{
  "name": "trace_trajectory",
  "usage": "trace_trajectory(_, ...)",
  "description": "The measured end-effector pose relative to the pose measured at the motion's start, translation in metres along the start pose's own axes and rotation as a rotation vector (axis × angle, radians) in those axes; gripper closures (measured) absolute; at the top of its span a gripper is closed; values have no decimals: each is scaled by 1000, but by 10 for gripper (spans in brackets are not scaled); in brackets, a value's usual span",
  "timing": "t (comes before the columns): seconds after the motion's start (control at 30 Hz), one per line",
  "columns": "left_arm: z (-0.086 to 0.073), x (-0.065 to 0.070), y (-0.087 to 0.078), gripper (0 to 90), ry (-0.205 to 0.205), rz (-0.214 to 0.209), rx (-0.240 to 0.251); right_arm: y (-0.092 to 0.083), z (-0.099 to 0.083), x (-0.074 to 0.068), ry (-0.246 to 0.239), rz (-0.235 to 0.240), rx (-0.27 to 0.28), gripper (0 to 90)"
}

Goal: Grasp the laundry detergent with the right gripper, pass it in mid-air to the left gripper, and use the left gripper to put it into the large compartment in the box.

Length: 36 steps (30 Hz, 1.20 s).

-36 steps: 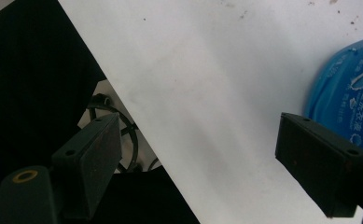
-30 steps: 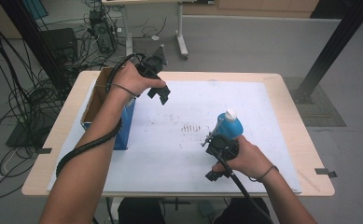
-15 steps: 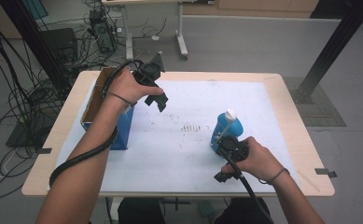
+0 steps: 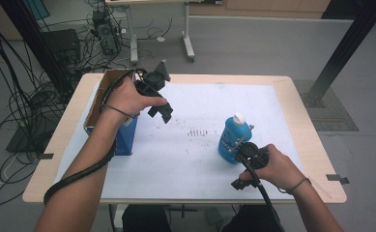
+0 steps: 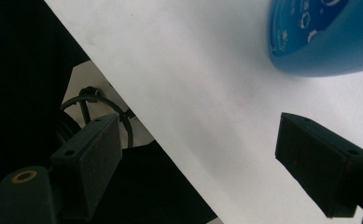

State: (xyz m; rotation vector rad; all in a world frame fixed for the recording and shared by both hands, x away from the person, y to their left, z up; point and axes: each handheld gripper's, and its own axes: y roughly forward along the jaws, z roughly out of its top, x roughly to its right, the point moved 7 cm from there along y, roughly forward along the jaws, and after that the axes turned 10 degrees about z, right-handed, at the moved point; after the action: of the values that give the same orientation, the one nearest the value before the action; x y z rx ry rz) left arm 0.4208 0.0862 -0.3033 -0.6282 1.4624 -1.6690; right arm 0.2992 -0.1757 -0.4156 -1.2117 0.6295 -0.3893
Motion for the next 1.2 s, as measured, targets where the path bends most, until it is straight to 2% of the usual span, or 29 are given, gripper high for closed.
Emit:
trace_trajectory(0.1, -3, 1, 0, 81, -4, -4, 0, -1, -2, 3, 5, -4, 2, 145)
trace_trajectory(0.17, -6, 4, 0, 81, -7, -33, 8, -1, -4, 4, 12, -3, 8, 144)
trace_trajectory(0.27, -11, 5, -1, 81, -5, -43, 16, -2, -7, 7, 20, -7, 10, 144)
trace_trajectory(0.63, -25, 10, 2, 82, -7, -42, 31, -2, -14, 18, 47, -23, 22, 139)
trace_trajectory(1.03, -37, 19, 6, 84, -1, -19, 44, -1, -22, 31, 80, -39, 24, 135)
trace_trajectory(1.2, -40, 25, 6, 83, 6, -35, 54, -2, -27, 37, 93, -43, 30, 133)
